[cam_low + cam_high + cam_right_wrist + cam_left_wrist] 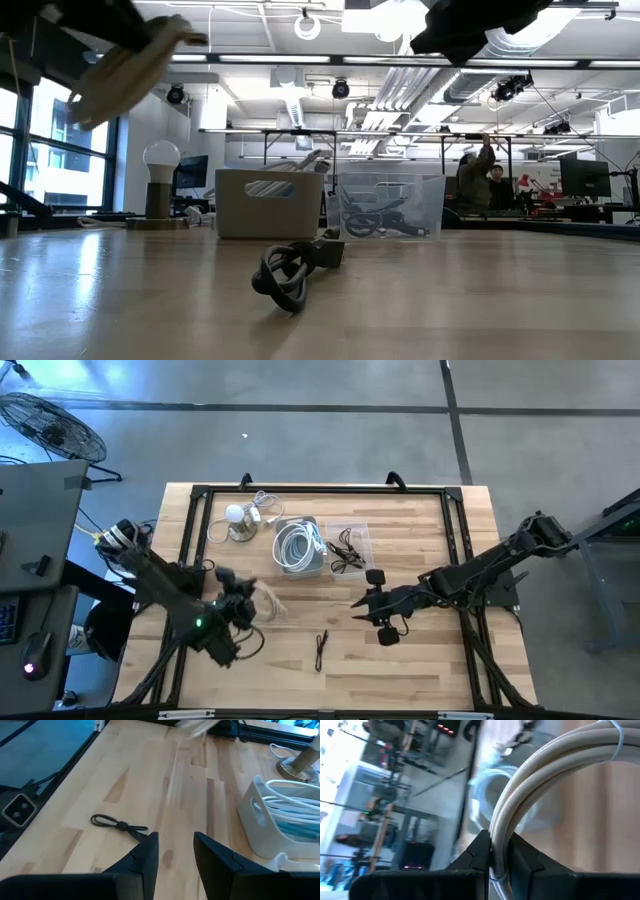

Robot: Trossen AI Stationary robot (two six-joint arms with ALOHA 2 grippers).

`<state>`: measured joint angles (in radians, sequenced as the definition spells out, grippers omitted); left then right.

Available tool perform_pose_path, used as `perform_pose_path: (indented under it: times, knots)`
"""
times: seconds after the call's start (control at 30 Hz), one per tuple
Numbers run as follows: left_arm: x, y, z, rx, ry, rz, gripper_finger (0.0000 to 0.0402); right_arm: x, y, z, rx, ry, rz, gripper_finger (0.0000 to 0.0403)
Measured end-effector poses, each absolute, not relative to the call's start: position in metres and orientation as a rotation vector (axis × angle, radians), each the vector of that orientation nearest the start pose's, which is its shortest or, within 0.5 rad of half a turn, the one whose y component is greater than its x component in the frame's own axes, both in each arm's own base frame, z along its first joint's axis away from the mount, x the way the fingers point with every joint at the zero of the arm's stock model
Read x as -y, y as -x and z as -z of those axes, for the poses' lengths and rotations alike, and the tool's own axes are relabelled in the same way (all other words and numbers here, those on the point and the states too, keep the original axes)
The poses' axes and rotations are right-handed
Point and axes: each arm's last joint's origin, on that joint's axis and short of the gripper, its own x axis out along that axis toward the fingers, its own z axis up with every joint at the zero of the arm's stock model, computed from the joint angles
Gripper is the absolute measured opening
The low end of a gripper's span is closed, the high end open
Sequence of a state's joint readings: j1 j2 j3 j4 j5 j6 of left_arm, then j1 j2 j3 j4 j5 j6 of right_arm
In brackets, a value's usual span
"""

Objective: Pick & Place USB Port
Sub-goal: Put the brown HDMI cable into the gray bin

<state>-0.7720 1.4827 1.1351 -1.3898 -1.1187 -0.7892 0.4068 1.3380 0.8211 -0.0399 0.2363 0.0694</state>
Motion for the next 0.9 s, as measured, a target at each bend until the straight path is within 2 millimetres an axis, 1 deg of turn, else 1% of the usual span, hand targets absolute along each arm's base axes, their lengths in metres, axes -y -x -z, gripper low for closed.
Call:
perform_pose_path:
  times: [0.23, 0.37, 0.47, 0.6, 0.73, 0.9]
  knots:
    - [0.099, -0.195, -0.286, -0.846, -0.715, -0.653, 0.0034, -0.119, -0.257, -0.241, -0.532, 0.121, -0.195, 0.0116]
    - [0.073, -0.205, -0.298, -0.885, -0.713, -0.66, 0.0034, -0.124, -0.255, -0.241, -0.53, 0.129, -0.207, 0.0116]
    - [0.052, -0.218, -0.305, -0.919, -0.704, -0.628, 0.0034, -0.127, -0.253, -0.241, -0.524, 0.141, -0.19, 0.0116]
    - [0.022, -0.241, -0.311, -0.93, -0.688, -0.517, 0.0034, -0.13, -0.251, -0.241, -0.525, 0.149, -0.196, 0.0116]
    - [-0.009, -0.26, -0.311, -0.919, -0.681, -0.426, 0.0034, -0.134, -0.249, -0.241, -0.524, 0.153, -0.208, 0.0116]
    - [-0.046, -0.269, -0.301, -0.983, -0.661, -0.346, 0.0034, -0.139, -0.245, -0.24, -0.529, 0.155, -0.193, 0.0116]
